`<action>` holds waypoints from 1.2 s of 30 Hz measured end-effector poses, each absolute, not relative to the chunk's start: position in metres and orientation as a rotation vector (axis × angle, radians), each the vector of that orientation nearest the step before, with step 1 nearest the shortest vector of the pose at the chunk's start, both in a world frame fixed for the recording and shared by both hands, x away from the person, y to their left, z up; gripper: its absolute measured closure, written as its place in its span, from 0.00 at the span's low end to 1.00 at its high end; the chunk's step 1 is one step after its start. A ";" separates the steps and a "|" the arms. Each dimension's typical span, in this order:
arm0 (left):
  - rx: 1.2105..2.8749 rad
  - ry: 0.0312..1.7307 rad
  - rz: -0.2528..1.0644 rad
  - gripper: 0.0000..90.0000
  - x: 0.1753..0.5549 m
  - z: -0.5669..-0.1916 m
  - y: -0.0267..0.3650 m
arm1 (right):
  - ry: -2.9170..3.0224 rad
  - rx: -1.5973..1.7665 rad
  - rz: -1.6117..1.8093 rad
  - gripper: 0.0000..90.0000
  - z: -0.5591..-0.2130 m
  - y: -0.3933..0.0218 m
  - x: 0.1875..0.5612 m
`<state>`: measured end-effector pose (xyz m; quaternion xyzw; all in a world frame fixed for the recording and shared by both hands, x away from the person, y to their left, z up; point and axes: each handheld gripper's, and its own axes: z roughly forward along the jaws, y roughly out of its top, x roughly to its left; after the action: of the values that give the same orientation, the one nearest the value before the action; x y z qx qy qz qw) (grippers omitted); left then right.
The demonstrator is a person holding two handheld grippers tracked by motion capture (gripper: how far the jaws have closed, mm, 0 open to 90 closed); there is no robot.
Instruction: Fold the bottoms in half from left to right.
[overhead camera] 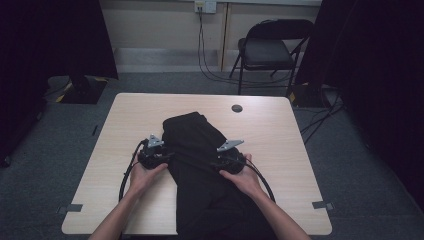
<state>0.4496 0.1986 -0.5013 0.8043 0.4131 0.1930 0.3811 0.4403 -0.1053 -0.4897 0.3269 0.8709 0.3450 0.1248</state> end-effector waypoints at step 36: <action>2.153 0.846 0.365 0.62 0.410 -0.488 0.152 | 2.404 0.970 1.096 0.41 -0.455 -0.139 0.415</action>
<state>0.4100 0.1516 -0.4876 0.8468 0.3328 0.1434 0.3894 0.4147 -0.1393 -0.4553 0.3399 0.8428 0.3843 0.1627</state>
